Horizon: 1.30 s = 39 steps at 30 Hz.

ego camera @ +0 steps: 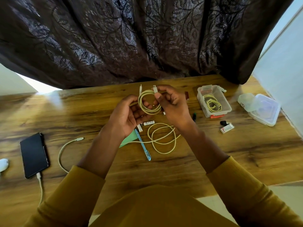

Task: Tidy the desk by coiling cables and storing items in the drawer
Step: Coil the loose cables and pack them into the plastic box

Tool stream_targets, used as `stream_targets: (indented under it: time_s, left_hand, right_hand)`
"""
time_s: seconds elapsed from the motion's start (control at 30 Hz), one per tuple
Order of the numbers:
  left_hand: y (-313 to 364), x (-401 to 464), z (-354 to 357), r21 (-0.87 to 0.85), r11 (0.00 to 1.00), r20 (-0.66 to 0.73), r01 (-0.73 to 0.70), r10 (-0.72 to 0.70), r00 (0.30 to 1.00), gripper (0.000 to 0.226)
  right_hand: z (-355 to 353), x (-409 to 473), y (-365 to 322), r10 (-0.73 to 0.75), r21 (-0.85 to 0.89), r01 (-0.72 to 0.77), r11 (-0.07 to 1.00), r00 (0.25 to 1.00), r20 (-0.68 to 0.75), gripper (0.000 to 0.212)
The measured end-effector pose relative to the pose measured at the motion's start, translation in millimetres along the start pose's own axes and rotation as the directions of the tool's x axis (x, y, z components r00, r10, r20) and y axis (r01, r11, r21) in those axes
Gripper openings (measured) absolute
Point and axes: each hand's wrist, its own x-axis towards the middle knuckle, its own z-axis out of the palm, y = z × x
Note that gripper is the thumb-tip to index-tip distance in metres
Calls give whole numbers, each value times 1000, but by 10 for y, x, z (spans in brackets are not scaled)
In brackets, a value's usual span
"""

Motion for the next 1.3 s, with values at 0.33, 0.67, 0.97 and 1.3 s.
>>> stream_targets:
  time_s: [0.33,0.67,0.97,1.3]
  left_hand:
    - [18,-8,10,78,997,-77,-6,12,997,22]
    - [-12,-22,44,215,962,-19,-169,177,984,34]
    - [-38,0,28,316,931,27,-183,184,983,13]
    - [-70,33,-30,245,968,189,-59,12,982,18]
  right_hand:
    - [-12,28,-39,-70,-13,71,997,995,74,20]
    - [27,-40,49,-69,-162,57,985,995,-66,17]
    - [38,-78,49,-106,-251,68,966,984,-142,20]
    - [57,-60,55,-51,-133,29,991,984,-172,18]
